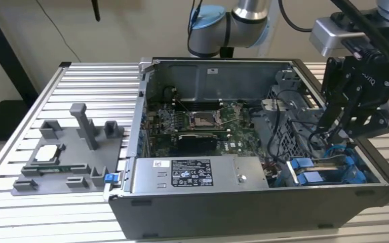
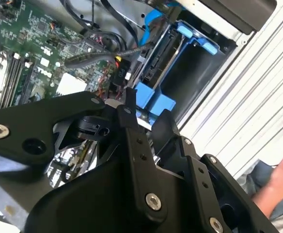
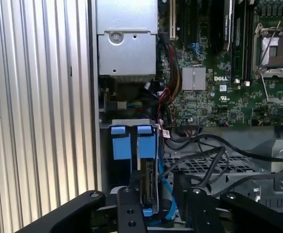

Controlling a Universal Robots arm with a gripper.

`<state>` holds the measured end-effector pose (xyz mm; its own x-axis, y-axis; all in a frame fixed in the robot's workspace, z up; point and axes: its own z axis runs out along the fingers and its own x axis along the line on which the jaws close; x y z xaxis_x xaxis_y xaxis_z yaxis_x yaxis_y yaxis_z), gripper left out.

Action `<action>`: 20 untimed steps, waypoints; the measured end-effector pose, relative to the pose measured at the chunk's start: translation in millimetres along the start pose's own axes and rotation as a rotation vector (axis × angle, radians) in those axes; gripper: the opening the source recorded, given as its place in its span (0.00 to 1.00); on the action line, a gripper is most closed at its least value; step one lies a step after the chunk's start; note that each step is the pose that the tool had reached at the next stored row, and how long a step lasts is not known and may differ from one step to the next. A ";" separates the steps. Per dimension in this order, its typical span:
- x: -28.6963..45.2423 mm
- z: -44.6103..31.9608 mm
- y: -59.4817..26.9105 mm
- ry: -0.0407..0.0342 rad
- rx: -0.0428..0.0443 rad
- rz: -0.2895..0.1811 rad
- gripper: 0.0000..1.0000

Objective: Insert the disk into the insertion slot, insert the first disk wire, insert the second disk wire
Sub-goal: 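Insert the disk into the insertion slot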

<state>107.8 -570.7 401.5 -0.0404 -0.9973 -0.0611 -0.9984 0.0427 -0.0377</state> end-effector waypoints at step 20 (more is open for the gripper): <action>-19.6 19.3 -8.0 -0.0254 0.0054 0.000 0.00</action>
<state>117.3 -550.3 383.8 -0.0392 -0.9955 -0.0864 -0.9981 0.0431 -0.0431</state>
